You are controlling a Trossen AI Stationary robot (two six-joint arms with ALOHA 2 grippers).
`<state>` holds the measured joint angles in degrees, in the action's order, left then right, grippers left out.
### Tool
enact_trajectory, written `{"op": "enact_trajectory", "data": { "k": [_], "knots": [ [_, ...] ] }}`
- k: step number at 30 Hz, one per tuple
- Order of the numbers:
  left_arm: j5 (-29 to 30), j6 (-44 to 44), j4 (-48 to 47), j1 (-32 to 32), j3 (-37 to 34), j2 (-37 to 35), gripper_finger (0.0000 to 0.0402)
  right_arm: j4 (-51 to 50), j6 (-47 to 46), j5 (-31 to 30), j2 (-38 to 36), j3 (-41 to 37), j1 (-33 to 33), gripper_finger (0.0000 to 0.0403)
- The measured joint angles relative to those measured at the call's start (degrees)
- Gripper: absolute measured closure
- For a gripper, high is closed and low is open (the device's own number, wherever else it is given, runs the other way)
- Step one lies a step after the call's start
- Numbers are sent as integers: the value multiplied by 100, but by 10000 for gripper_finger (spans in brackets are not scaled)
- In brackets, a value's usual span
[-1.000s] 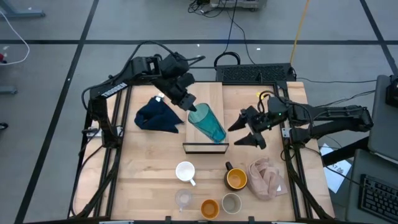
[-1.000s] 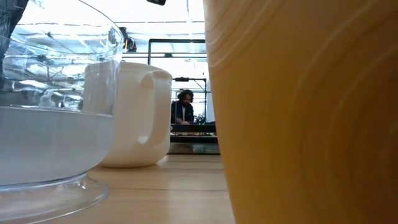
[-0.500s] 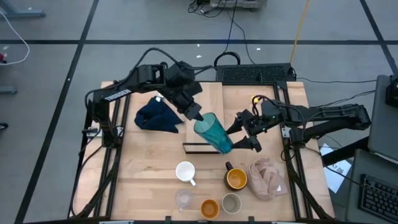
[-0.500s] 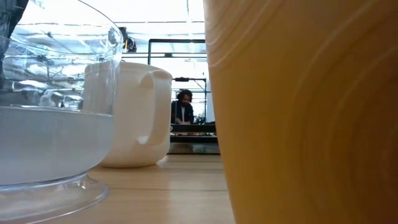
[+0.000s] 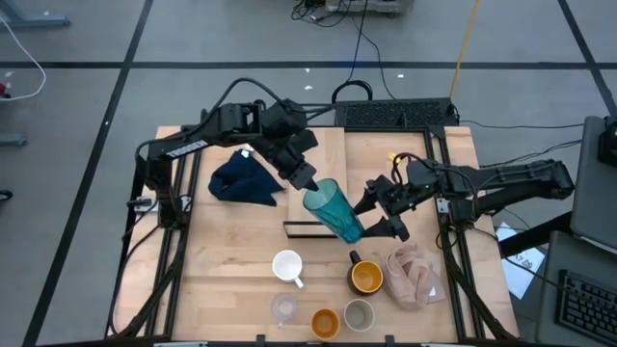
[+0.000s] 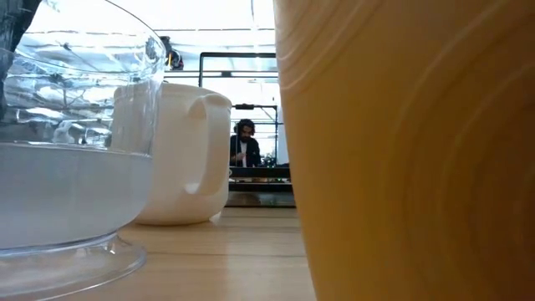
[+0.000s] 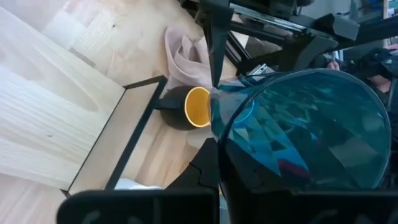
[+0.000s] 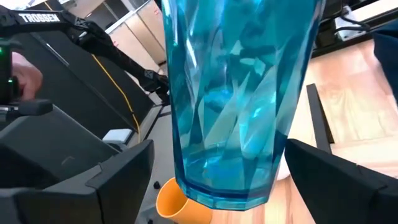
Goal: Stack small to large cups/mugs on shelf
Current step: Put the blue cup on the shelf
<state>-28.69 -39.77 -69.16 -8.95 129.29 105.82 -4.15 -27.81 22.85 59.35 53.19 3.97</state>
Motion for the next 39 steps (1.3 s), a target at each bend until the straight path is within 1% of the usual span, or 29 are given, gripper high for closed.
{"op": "enact_trajectory", "data": {
  "k": [5,9,14,17,26,32,34,39],
  "knots": [
    [2,-52,124,0,0,0,401,9,0,2,-4,0,26,50],
    [5,-157,498,-8,-1,0,401,12,0,50,38,0,29,51],
    [-29,-152,475,-8,0,0,401,92,-91,160,135,0,29,51],
    [-152,-197,480,-7,0,0,401,198,-161,297,202,0,29,51],
    [-309,-236,428,49,0,-1,401,313,-216,446,289,0,67,51],
    [-366,-209,222,82,-2,0,401,309,-314,476,289,0,66,51],
    [-388,-217,219,89,-52,-2,401,311,-327,573,289,0,66,51],
    [-416,-227,250,125,-195,-2,401,308,-358,592,289,0,66,51]
  ]
}}
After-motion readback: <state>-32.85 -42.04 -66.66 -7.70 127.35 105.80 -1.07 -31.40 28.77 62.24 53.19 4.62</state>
